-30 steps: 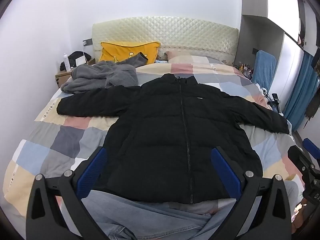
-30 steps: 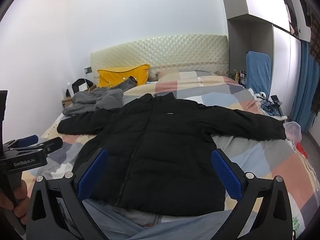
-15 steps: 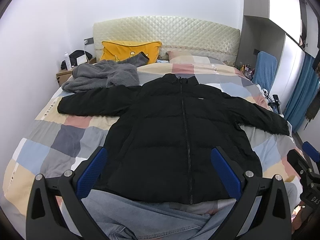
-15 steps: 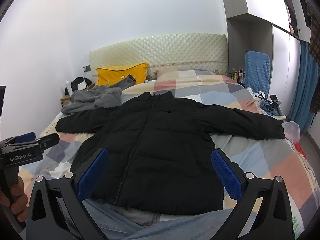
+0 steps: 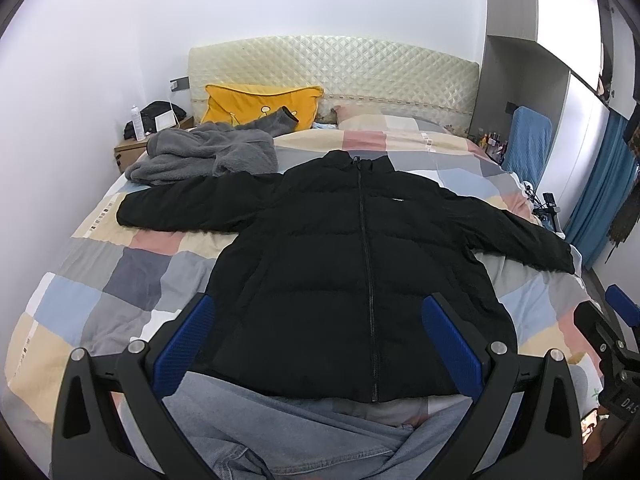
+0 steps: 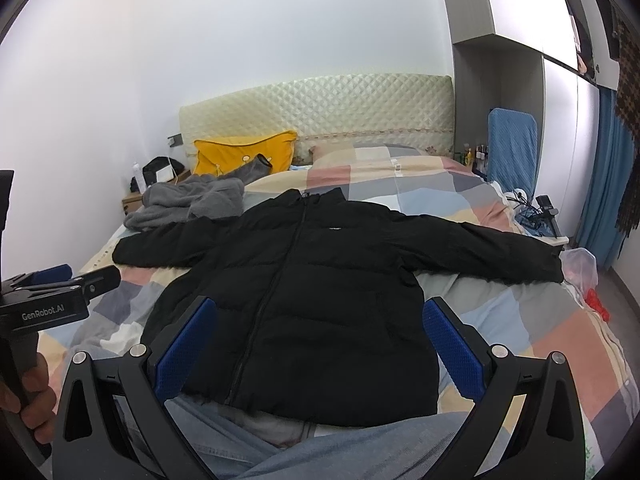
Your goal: Fold large clothes
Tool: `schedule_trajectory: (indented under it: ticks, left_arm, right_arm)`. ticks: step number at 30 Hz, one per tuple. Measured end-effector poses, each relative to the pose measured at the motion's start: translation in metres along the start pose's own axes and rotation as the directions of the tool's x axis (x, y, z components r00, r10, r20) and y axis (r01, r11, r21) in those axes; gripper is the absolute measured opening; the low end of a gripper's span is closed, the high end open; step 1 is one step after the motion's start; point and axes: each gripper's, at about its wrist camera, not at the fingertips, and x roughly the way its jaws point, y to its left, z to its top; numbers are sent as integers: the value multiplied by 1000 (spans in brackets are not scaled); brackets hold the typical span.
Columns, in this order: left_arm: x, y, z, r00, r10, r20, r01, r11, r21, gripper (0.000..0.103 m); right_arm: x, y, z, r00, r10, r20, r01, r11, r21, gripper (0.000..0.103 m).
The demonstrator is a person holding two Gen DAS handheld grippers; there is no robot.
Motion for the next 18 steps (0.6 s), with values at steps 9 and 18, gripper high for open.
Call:
schedule_trajectory:
  ticks: [9,18]
  left_arm:
    - [-3,-4,-3,1000,-4,-4,4,1000,0,103]
    - [-3,9,2,1000,-3,-7,3,1000,-19,103]
  right_arm:
    - [0,2,0,1000,7,11,-7,1000,16,103]
    - [8,6,2,1000,4,4,-4,1000,18,103]
